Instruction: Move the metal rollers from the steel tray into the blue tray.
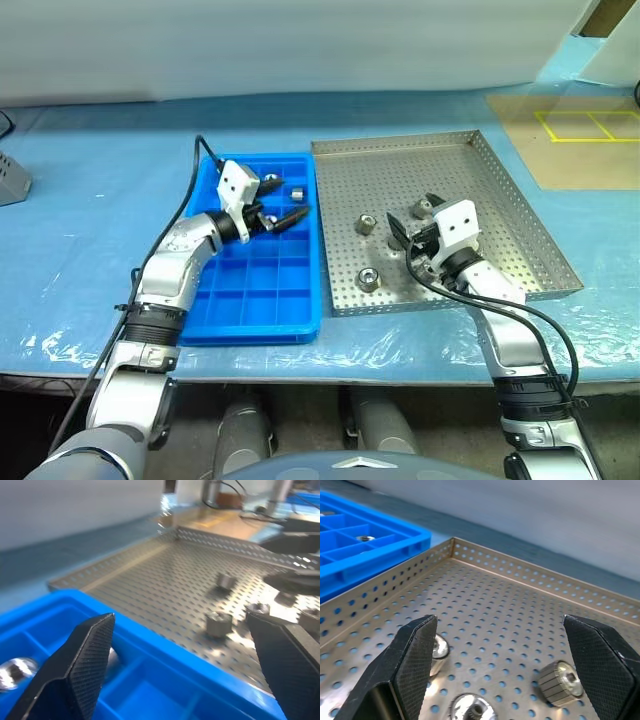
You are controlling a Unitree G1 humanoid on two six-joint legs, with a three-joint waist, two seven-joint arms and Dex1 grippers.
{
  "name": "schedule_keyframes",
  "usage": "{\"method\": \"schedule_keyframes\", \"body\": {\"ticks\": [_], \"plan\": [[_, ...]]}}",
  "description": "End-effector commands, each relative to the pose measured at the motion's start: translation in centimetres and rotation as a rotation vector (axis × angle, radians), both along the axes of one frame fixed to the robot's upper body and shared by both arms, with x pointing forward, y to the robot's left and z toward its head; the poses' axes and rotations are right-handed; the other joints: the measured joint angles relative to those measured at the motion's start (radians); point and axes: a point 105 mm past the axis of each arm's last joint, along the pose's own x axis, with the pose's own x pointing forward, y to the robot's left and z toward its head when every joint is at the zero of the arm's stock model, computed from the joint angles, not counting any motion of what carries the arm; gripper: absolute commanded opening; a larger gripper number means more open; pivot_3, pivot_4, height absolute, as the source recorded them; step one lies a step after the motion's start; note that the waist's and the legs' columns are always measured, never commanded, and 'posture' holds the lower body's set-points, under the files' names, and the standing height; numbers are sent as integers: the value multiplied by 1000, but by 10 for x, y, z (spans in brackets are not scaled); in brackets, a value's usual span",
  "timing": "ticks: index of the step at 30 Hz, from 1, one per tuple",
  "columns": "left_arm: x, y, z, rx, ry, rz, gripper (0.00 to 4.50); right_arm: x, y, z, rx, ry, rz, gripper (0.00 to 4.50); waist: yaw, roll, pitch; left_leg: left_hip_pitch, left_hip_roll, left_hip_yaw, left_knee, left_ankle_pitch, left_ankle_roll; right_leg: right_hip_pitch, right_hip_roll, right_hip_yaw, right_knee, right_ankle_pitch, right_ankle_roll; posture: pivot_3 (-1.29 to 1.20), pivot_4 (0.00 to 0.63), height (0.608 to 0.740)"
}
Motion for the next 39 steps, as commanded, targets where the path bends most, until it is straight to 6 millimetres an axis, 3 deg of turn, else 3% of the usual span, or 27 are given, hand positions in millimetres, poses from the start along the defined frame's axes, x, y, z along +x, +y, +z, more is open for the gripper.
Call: {"method": "schedule_keyframes", "body": {"ticks": [1, 32, 39], "plan": [[-9, -6, 6, -3, -17, -61, 4447, -6, 8, 14, 13, -44, 45, 4125, 0, 0, 0, 0, 0, 0, 0, 0, 0, 0, 0, 0, 0, 0, 0, -381, 150, 740], [4, -3, 13, -14, -66, 23, 4447, -4, 8, 11, 8, -42, 19, 4125, 0, 0, 0, 1, 1, 1, 0, -2, -3, 0, 0, 0, 0, 0, 0, -376, 150, 740], [15, -20, 48, -21, -143, -50, 4447, -2, 0, 16, 17, -54, -5, 4125, 1, 0, 0, 0, 0, 1, 0, -1, -3, 0, 0, 0, 0, 0, 0, -394, 150, 740]]}}
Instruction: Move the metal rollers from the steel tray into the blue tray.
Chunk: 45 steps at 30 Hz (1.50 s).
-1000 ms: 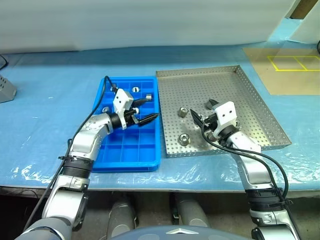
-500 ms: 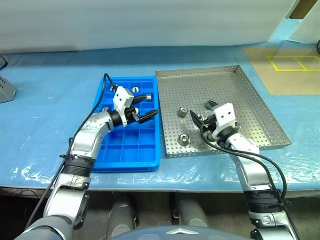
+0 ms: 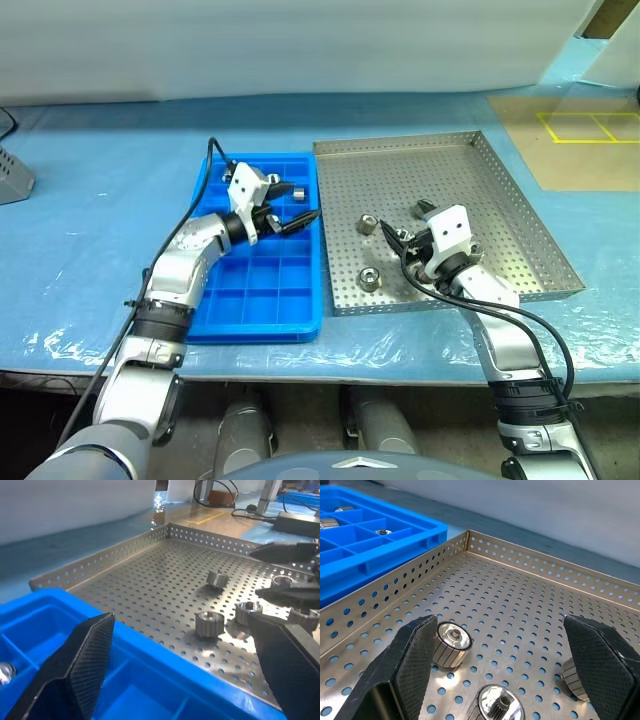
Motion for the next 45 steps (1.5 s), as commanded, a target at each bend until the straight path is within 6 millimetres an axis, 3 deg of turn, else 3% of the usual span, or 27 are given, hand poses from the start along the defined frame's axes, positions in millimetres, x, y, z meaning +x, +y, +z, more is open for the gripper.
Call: {"method": "schedule_keyframes", "body": {"ticks": [1, 9, 13, 18, 25, 36, 45], "plan": [[4, -11, 31, 7, -111, -60, 4447, 1, -7, 24, 25, -78, -19, 4125, 0, 0, 0, 0, 0, 0, 0, 0, 0, 0, 0, 0, 0, 0, 0, -398, 150, 740], [37, -52, 65, 99, -214, -119, 4447, -1, -33, 33, 11, -107, -100, 4125, -2, 0, 0, -1, -1, 0, 1, 1, 4, 0, 0, 0, -1, 0, 0, -469, 150, 740], [56, -73, 49, 328, -282, -67, 4447, -6, -38, 32, 17, -112, -140, 4125, -8, 0, 0, -1, -2, 0, 1, 1, 5, 0, 0, 1, -1, 0, 0, -535, 150, 740], [42, -92, 33, 437, -235, -271, 4447, -16, -39, 27, 24, -109, -182, 4125, -38, 0, 0, -2, -3, 0, 1, 0, 7, -1, 0, 1, -3, 0, 1, -601, 150, 740], [23, -91, 11, 616, -188, -486, 4447, -32, -50, 20, 25, -95, -255, 4125, -87, -1, 0, -3, -5, -1, 2, -1, 8, 0, -2, 0, -3, 0, 1, -672, 150, 740], [47, -84, -22, 783, -154, -231, 4447, -42, -50, 12, 17, -73, -288, 4125, -186, -1, 0, -10, -7, -5, 6, -4, 13, 0, -5, -6, -8, 0, 1, -716, 150, 740], [50, -62, -37, 856, -98, -209, 4447, -45, -51, 9, 8, -63, -297, 4125, -240, 0, 0, -18, -8, -10, 7, -6, 17, 1, -6, -11, -18, 3, 6, -719, 150, 740]]}}
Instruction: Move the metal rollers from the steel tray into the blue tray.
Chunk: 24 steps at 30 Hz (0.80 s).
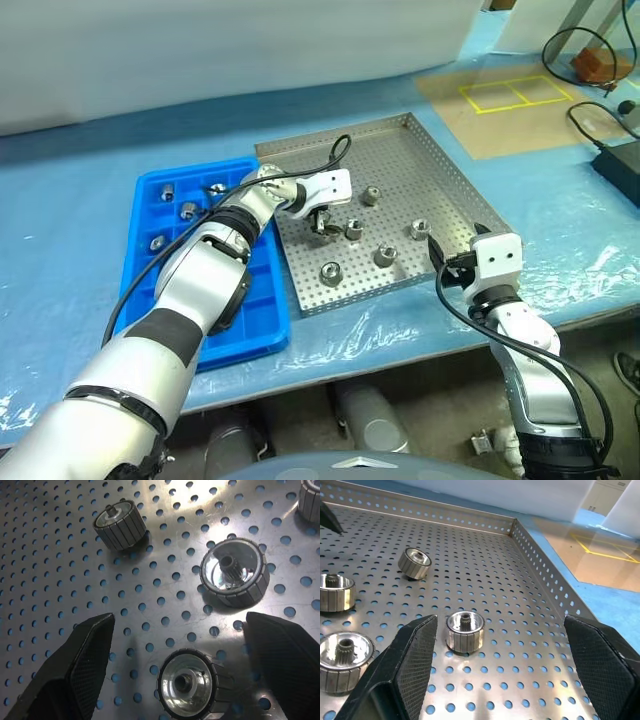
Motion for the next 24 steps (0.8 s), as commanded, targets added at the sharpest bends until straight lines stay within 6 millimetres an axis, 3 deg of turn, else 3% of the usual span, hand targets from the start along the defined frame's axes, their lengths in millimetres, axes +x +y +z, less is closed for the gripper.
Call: {"method": "schedule_keyframes", "body": {"ticks": [1, 8, 21, 24], "plan": [[1, 7, 6, -4, 15, -5, 4447, -3, 2, 17, -15, -63, 5, 4125, -8, 0, 0, -1, 0, 0, 1, 0, 1, 0, -1, -1, 0, 0, 0, -719, 150, 740], [2, 19, -4, 30, 36, 38, 4447, -2, 3, 12, -27, -47, 9, 4125, -13, 1, 0, -2, -1, -1, 10, -5, 8, 5, -7, -7, 0, 0, 0, -712, 150, 740], [3, 22, -22, 74, 54, 103, 4447, -3, 6, 10, -35, -39, 13, 4125, -16, 1, 0, 2, -7, -5, 14, -7, 12, 15, -13, -11, -2, 0, 0, -720, 150, 740], [2, 23, -24, 76, 65, 94, 3932, -2, 5, 10, -39, -40, 13, 4125, -17, 1, 0, 2, -7, -7, 15, -7, 12, 16, -13, -13, -3, 0, 0, -718, 150, 740]]}}
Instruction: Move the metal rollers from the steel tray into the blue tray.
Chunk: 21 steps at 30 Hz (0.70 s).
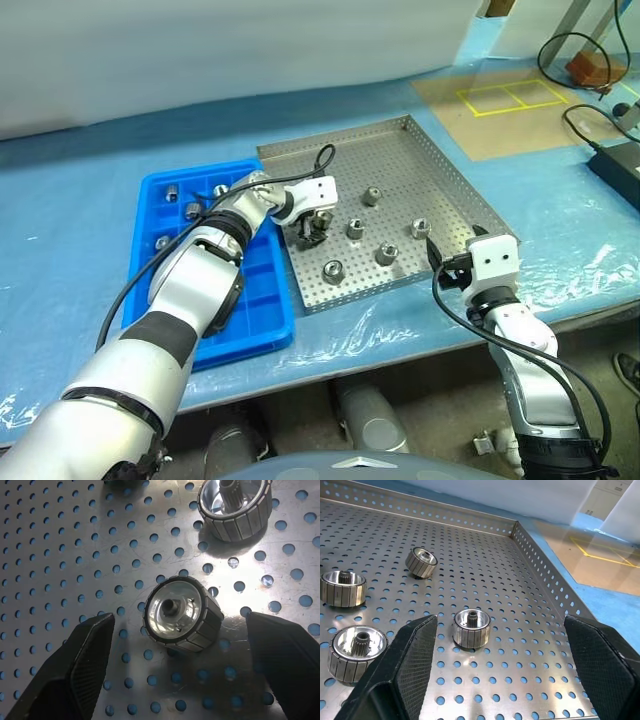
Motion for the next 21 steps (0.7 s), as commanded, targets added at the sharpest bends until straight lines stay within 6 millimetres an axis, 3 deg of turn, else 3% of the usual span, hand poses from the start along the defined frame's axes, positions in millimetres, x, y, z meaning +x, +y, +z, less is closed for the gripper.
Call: {"method": "schedule_keyframes", "body": {"ticks": [1, 2, 3, 8, 13, 17, 21], "plan": [[0, 5, -8, 34, -6, 13, 3659, -2, 2, 14, -13, -52, 8, 4125, -1, 0, 0, 0, 0, 0, 0, 0, 0, 0, 0, 0, 0, 0, 0, -718, 150, 740], [1, 6, -8, 33, -13, 26, 3359, -1, 1, 14, -14, -53, 8, 4125, -2, 0, 0, 0, 0, 0, 0, 0, 0, 0, 0, 0, 0, 0, 0, -718, 150, 740], [1, 6, -8, 28, -4, 23, 3359, -1, 1, 14, -15, -53, 8, 4125, -3, 0, 0, -1, 0, -1, 0, 0, 0, 0, 0, -1, 0, 0, 0, -716, 150, 740], [1, 6, -7, 13, -8, 16, 2035, 0, 3, 15, -15, -55, 13, 4125, -15, 0, 0, -4, 0, -4, 0, 0, 0, 0, -1, -5, -2, 0, 0, -711, 150, 740], [-11, -7, 7, -180, 118, -53, 1918, 2, 5, 14, -17, -52, 27, 4125, -22, 1, 0, -6, 0, -5, 0, 0, 0, 0, -1, -9, -3, 0, 0, -688, 150, 740], [-7, 2, 6, -159, 93, -20, 1917, 4, 6, 15, -17, -53, 37, 4125, -24, 1, 1, -8, 0, -5, 0, 0, 1, -2, -2, -10, -3, 0, 0, -677, 150, 740], [-4, 14, 25, -254, 83, -20, 1917, 7, 8, 28, 2, -83, 70, 4125, -25, 2, 1, -8, 0, -5, 0, 1, 1, -3, -2, -10, -3, 0, 0, -672, 150, 740]]}}
